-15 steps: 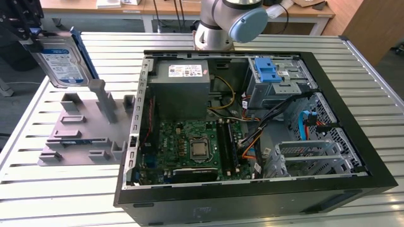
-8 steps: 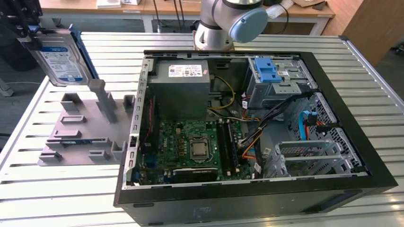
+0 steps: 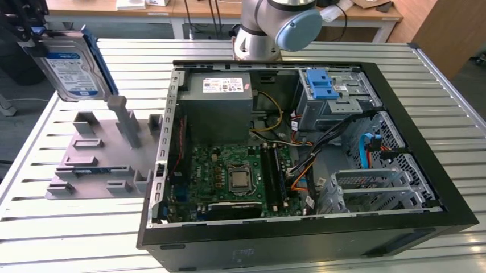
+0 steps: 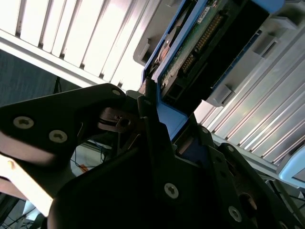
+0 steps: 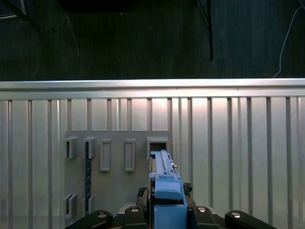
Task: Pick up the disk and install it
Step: 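Pick up the disk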
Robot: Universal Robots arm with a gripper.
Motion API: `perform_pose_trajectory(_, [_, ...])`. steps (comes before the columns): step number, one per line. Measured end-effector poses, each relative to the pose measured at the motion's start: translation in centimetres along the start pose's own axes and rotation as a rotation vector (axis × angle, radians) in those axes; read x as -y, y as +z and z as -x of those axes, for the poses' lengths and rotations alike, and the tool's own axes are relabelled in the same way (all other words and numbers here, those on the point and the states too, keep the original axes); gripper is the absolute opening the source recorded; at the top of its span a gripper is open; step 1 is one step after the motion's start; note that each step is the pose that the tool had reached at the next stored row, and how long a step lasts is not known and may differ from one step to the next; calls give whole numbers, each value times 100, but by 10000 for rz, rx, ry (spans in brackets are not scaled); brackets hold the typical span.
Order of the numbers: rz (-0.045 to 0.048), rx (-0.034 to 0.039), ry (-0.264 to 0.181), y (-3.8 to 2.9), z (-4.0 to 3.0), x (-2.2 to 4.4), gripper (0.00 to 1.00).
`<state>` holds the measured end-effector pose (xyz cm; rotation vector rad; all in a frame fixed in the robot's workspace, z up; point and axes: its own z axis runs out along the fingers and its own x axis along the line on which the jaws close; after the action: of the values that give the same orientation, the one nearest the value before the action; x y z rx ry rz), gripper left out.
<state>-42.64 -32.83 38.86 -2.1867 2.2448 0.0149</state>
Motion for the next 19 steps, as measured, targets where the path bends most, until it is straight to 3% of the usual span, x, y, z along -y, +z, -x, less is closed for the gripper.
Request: perform_pose_trajectory(19, [-2,0,0,-169,2,0,36])
